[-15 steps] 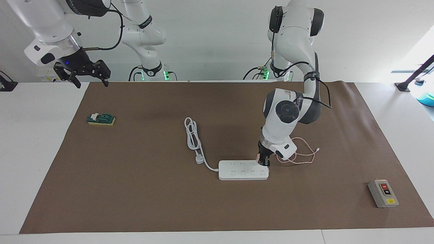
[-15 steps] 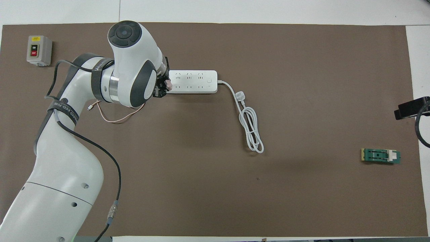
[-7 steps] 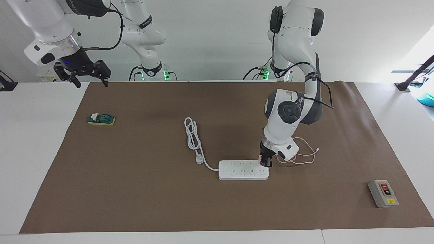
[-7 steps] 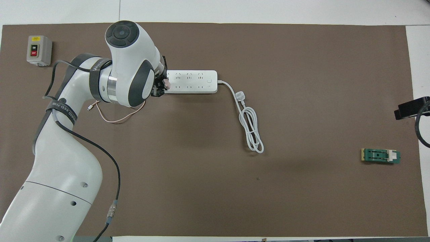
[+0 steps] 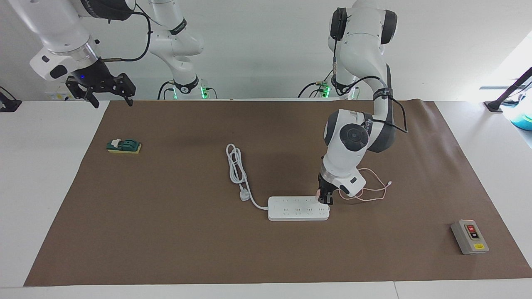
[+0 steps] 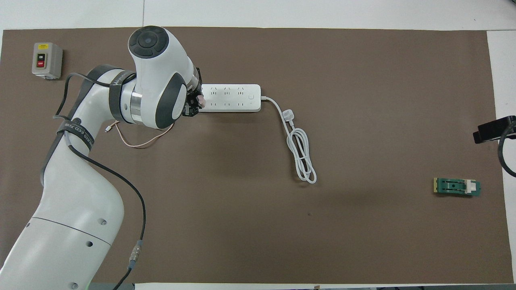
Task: Plug charger into power strip
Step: 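Press the charger prongs into the strip socket with the left gripper, then open the left gripper and lift it off the plugged charger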
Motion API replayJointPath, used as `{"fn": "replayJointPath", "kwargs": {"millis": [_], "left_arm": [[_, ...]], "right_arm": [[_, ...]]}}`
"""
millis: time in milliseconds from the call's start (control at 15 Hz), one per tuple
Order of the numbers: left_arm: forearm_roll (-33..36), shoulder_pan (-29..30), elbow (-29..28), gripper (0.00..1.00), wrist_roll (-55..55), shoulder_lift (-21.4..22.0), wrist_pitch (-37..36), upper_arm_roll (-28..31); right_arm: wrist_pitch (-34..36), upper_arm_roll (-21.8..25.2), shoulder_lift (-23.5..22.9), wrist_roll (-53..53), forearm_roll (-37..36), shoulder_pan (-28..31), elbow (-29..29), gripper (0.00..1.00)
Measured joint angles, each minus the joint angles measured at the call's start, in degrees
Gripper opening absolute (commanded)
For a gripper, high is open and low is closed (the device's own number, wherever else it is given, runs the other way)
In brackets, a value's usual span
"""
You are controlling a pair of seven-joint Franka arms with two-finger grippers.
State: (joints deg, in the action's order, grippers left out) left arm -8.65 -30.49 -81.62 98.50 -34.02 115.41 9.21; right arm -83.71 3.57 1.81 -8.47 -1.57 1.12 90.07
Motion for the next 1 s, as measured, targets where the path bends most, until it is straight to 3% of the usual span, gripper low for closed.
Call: {"fn": "replayJointPath", "kwargs": {"millis": [1003], "left_arm": [[0.13, -0.42, -3.32, 0.0, 0.0, 1.3, 3.75, 0.12]], "right_arm": [[0.0, 0.0, 0.0, 0.0, 0.0, 0.0, 0.0, 1.0]]}}
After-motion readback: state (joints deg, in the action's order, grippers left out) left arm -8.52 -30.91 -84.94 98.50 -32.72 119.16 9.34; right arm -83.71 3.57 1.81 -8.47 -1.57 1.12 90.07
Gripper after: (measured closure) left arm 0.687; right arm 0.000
